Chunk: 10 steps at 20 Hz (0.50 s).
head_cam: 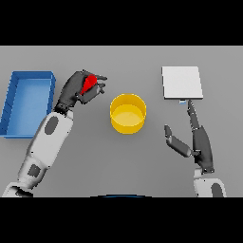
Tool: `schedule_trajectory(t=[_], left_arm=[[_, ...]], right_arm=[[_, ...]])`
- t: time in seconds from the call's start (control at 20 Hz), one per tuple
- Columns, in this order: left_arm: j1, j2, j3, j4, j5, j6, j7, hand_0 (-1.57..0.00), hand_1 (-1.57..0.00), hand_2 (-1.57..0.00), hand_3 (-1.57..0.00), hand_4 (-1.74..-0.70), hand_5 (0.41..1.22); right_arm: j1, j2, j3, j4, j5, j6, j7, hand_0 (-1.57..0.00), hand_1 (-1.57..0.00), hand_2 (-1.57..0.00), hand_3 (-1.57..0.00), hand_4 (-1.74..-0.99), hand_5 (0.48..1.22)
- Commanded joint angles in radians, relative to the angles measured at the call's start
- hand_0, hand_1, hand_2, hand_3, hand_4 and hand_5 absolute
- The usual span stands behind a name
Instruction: Pick up the red beaker and tilt it to pour out 1 green nut into yellow bowl. Pick up the yellow bowl and place it on the metallic measuring scale.
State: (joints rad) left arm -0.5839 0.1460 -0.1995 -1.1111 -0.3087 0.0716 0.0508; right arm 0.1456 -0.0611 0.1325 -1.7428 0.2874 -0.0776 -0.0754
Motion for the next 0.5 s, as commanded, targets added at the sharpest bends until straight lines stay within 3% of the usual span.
schedule_trajectory(t=[0.0, 0.3, 0.45], left_arm=[[0.001, 0.011, -0.014, -0.01, -0.01, -0.004, 0.013, -1.56, -1.56, -1.56, -1.56, -1.73, 1.111], [-0.067, 0.094, -0.178, -0.016, -0.198, -0.021, 0.17, -1.57, -1.57, -1.57, -1.57, -1.74, 1.133], [-0.127, 0.139, -0.289, -0.001, -0.319, -0.05, 0.191, -1.57, -1.57, -1.57, -1.57, -1.74, 1.145]], right_arm=[[0.005, -0.004, -0.002, -0.007, -0.004, 0.003, -0.001, 0.0, 0.0, 0.0, 0.0, -1.256, 0.678], [0.016, 0.013, 0.013, -0.005, -0.008, 0.012, 0.002, 0.0, 0.0, 0.0, 0.0, -1.254, 0.687], [0.017, 0.012, 0.017, -0.026, -0.004, 0.014, 0.019, 0.0, 0.0, 0.0, 0.0, -1.262, 0.694]])
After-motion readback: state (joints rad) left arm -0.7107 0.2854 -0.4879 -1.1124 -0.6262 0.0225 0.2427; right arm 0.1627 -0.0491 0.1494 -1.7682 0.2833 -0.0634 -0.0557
